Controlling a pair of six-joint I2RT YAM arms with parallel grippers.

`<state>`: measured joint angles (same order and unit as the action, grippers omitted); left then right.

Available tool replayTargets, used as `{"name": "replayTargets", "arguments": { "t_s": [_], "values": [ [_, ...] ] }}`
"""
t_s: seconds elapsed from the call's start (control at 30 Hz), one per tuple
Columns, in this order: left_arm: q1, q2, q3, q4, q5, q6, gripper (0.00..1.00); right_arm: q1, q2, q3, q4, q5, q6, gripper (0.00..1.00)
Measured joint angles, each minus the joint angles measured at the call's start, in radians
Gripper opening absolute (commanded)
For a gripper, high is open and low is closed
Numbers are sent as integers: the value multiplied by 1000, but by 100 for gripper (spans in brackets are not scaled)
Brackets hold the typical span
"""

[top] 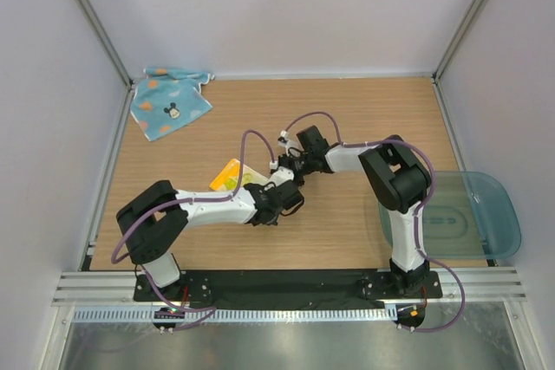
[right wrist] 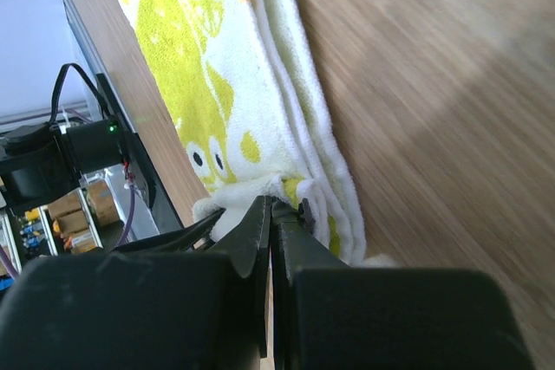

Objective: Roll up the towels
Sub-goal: Roll the towel

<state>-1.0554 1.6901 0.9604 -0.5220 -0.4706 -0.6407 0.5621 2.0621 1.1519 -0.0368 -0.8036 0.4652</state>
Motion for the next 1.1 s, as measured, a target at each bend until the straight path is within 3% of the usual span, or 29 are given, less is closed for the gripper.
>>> {"name": "replayTargets", "arguments": {
  "t_s": [0.33,0.6,0.83,1.1],
  "values": [
    [4,0,23,-9,64,23,0,-86,-14,0,-48,30,-16,1],
    [4,-5,38,-35,159,30,0,-138,-114,2,-199,285,-44,1],
    [4,-18,38,5,344,16,0,-197,-308,-27,-355,544,-39,1],
    [63,-42,-15,181,629,-54,0,-206,-549,-151,-416,569,-5,10]
  ]
}}
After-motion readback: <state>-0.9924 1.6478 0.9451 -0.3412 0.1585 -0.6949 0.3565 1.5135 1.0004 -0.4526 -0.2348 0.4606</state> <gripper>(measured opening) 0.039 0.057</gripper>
